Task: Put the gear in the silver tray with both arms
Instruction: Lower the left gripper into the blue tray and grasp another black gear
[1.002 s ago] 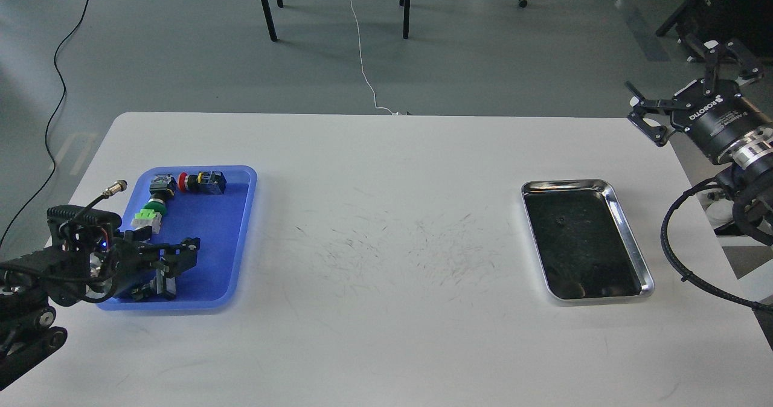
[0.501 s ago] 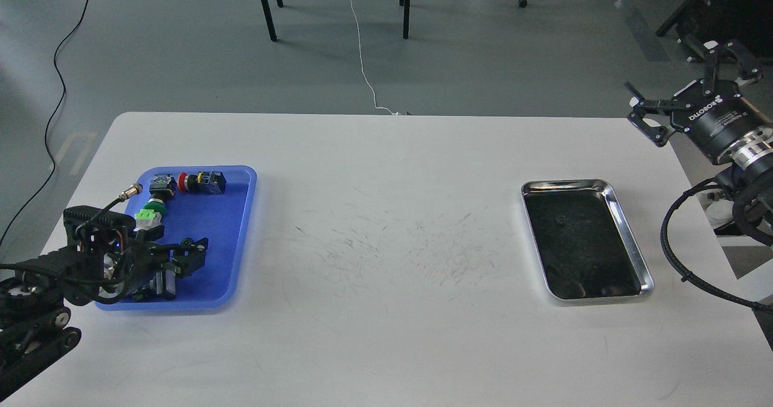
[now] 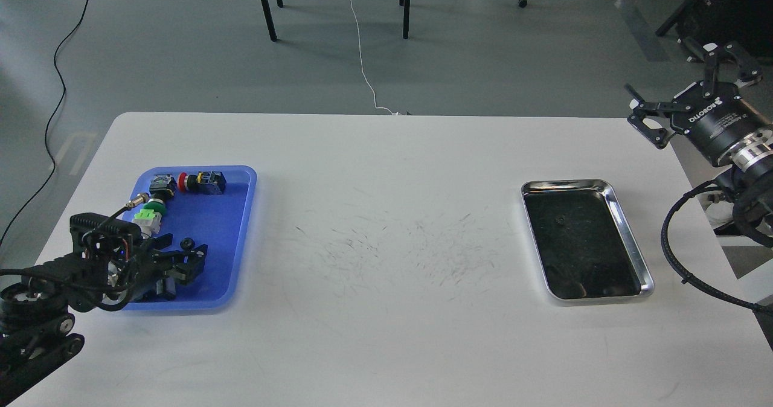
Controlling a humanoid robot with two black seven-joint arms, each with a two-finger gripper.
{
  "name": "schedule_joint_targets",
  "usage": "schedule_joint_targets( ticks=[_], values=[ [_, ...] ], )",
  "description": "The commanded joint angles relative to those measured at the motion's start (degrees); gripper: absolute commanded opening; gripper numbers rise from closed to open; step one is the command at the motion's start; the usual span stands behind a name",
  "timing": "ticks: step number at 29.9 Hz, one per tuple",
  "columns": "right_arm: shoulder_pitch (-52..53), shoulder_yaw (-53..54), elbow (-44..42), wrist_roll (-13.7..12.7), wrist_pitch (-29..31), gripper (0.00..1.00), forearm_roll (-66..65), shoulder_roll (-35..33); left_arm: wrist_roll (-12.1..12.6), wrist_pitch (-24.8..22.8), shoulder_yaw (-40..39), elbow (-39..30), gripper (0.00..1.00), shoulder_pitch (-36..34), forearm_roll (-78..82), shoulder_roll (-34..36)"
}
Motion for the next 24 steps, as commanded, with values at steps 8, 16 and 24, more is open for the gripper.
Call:
schedule_joint_targets(
  ticks=[8,16,24],
  values=[
    [0.18,-0.07,0.0,0.0,0.0,0.98,-0.01,-0.01,0.0,0.01,0.04,0.33,0.32,-0.21,-0.11,-0.14],
    [0.27,-0.07,0.0,0.0,0.0,0.98,-0.01,-0.01,-0.35,0.01,-0.05,0.68,0.06,-0.21,-0.29,0.04],
    [0.27,-0.07,0.17,0.0,0.0,0.98,-0.01,-0.36,0.0,0.01,-0.39,-4.4,0.06,-3.81,-0.55,1.0]
  ],
)
